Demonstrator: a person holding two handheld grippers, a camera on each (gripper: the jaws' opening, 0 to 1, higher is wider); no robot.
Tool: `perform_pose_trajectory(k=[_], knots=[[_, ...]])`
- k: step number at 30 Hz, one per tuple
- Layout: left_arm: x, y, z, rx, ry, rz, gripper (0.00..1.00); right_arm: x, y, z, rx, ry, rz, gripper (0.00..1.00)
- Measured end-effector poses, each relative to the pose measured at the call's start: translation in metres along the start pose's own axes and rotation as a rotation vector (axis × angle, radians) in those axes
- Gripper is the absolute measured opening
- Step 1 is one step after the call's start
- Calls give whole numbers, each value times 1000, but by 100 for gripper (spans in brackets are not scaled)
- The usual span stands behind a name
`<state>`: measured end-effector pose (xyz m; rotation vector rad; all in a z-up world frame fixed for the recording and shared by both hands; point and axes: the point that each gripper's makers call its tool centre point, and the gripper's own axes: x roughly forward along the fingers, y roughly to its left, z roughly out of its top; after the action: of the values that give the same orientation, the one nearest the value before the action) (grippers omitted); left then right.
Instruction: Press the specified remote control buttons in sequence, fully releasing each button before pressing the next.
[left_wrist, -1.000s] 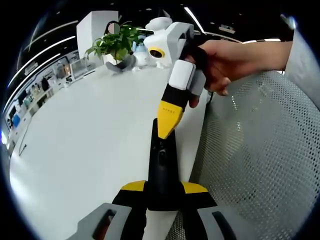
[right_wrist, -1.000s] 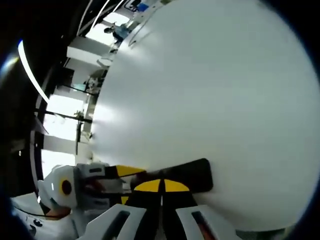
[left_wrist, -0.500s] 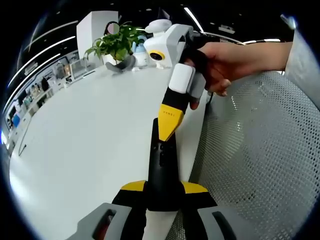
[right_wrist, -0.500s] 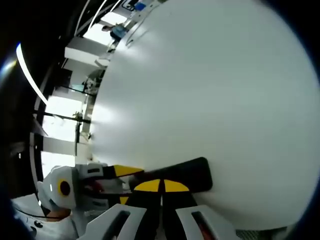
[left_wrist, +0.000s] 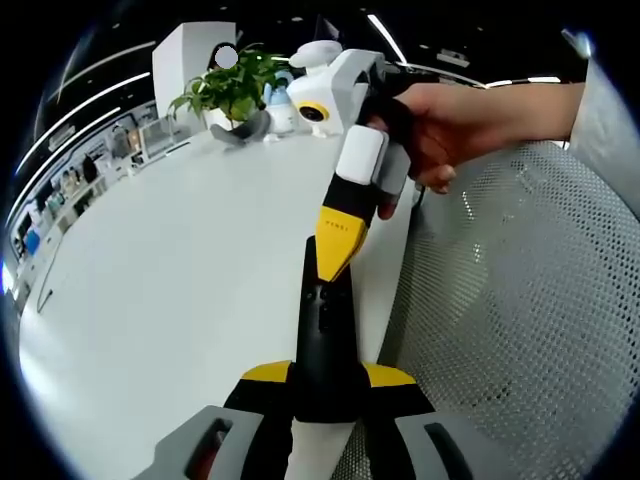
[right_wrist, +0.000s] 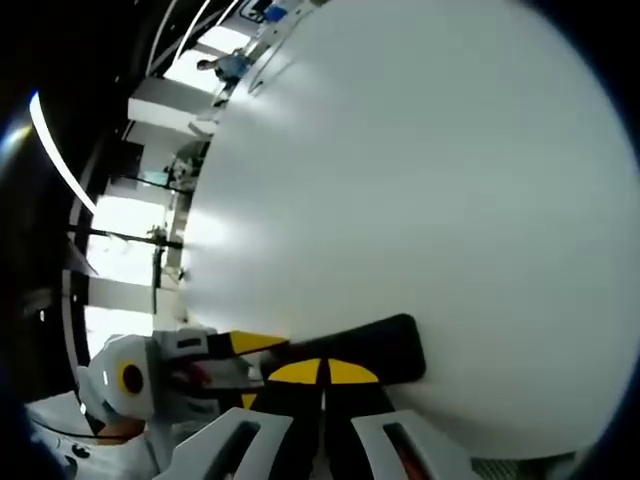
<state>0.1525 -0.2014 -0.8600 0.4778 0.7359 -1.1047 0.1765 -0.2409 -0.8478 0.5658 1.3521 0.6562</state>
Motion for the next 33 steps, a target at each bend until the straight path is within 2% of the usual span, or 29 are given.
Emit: perform_pose_trajectory(k=[4, 24, 30, 33], knots=[[0, 0, 0, 0, 0, 0, 25, -1, 0, -1, -39, -1, -29, 0], [-1, -1, 0, 0, -1, 0, 25, -10, -12, -7, 12, 16, -85, 0], [-2, -1, 0, -2, -2, 0, 25, -9, -12, -7, -18, 21, -104, 0], [-2, -1, 0, 0, -3, -1, 25, -8, -13, -9, -62, 36, -125, 0]])
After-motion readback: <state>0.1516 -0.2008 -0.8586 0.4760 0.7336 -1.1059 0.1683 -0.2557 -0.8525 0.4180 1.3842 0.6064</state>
